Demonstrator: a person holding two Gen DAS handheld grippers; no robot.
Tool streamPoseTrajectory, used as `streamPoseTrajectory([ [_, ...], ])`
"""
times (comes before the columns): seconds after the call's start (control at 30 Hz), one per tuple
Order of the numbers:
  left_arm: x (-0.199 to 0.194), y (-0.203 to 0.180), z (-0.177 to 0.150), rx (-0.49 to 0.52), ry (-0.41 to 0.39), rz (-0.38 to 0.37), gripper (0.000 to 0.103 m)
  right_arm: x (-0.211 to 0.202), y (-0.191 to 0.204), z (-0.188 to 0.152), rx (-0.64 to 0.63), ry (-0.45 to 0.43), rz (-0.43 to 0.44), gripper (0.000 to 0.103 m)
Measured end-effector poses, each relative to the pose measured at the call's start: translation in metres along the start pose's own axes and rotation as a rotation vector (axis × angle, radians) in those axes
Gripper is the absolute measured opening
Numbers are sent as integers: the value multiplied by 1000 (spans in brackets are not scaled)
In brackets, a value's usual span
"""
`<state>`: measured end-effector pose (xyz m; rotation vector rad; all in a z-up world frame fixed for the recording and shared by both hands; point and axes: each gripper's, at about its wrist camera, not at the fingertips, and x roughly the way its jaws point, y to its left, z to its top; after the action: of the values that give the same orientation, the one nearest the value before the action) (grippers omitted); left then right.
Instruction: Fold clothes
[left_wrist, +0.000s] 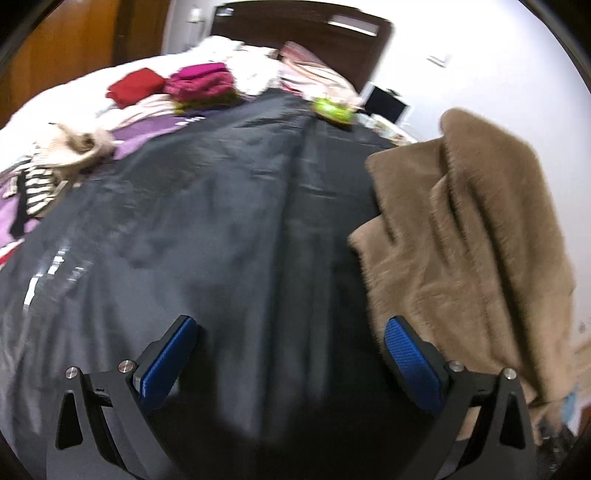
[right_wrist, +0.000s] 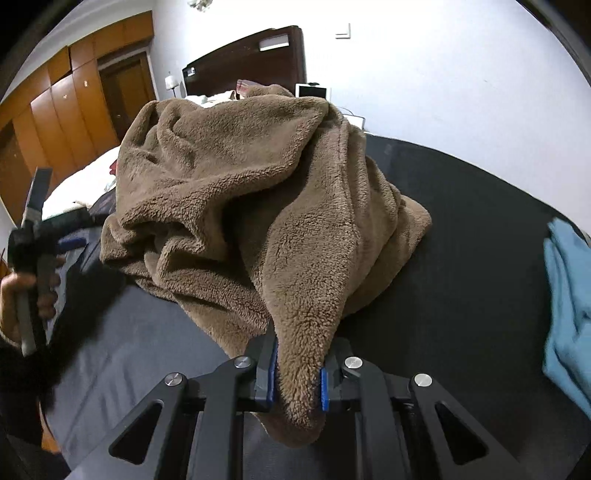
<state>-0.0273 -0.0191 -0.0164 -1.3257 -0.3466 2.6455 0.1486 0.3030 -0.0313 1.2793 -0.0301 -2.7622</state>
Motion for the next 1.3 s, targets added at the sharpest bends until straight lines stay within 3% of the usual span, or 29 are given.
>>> streamPoseTrajectory([
  [0.13, -9, -18, -1, 25, 14, -99, 102, -16, -18, -16, 49, -4, 36, 18],
  [0.23, -15, -42, 3, 70, 33, -180, 102, -27, -27, -25, 84, -28, 80, 29],
  [0.27, -15, -50, 5, 80, 43, -201, 102, -30, -27, -27, 86, -36, 82, 41],
  [0.3, -13, -57, 8, 80, 52, -211, 102, -35, -29, -29, 86, -49, 83, 64],
  [0.37, -10, -69, 14, 81, 65, -223, 102, -46, -31, -33, 77, -90, 94, 76],
  [0.5, -2, -87, 23, 90, 64, -202, 102, -59, -31, -33, 57, -141, 92, 76],
  [0.77, 32, -100, 23, 36, 182, -253, 101, -60, -45, -29, 104, -172, 117, 76],
  [0.83, 35, -100, 24, 15, 193, -278, 90, -54, -48, -26, 114, -176, 119, 76],
  [0.9, 36, -101, 24, 6, 199, -302, 70, -54, -49, -26, 123, -180, 124, 76],
  [1.1, 2, -104, 11, 107, 121, -304, 31, -55, -51, -25, 135, -188, 115, 76],
  [1.2, -20, -100, -6, 170, 94, -318, 23, -55, -52, -21, 144, -191, 119, 76],
  [1.3, -40, -93, -25, 223, 81, -331, 21, -58, -48, -10, 139, -209, 135, 76],
])
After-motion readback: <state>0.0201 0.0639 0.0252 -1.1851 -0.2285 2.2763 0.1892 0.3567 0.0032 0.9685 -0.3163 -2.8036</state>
